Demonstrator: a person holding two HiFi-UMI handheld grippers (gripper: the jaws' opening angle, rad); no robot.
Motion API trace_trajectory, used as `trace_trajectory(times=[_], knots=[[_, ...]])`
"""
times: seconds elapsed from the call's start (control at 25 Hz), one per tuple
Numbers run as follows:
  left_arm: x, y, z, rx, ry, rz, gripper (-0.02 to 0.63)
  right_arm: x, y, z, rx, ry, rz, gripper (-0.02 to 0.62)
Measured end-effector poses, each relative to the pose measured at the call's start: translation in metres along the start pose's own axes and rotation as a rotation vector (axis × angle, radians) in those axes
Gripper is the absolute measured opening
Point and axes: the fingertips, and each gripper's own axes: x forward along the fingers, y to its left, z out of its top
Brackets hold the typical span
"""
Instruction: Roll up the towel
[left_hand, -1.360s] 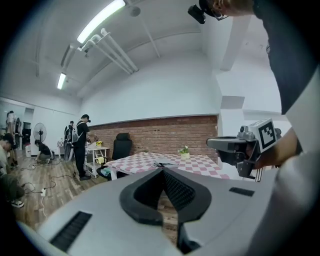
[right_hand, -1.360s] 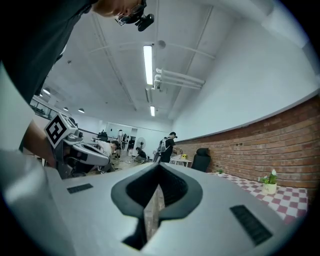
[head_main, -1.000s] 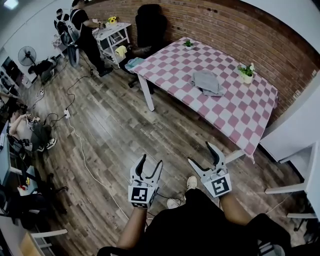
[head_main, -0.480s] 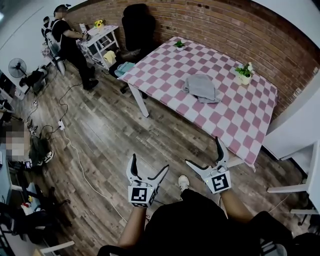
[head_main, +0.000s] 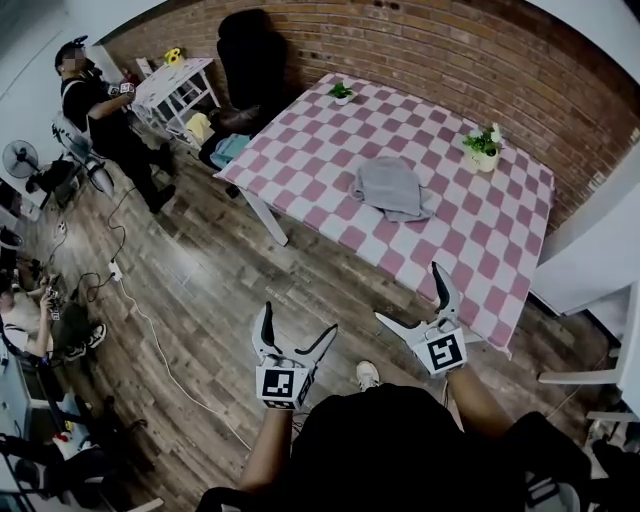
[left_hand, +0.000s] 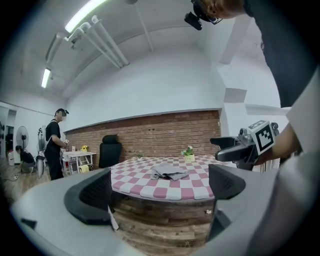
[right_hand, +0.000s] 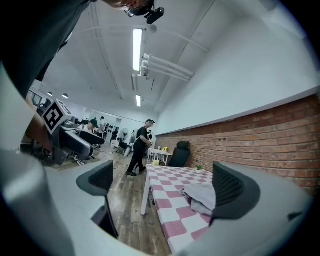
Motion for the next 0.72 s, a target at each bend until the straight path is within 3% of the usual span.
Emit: trace_trajectory(times=[0.16, 0.32, 0.72], knots=[[0.024, 0.002, -0.003, 0.003, 0.005, -0.011, 0.592, 0.012, -0.025, -0.017, 0.042, -0.005, -0.023, 0.592], [0.043, 0.007, 0.0, -0.007, 0.005, -0.029, 0.591, 0.023, -0.036, -0.024, 0.017, 0.004, -0.031, 0.592], [0.119, 0.04, -0.001, -0.018, 0.02, -0.124, 0.589, 0.069, -0.059, -0.05, 0.013, 0.131, -0.071, 0.591]])
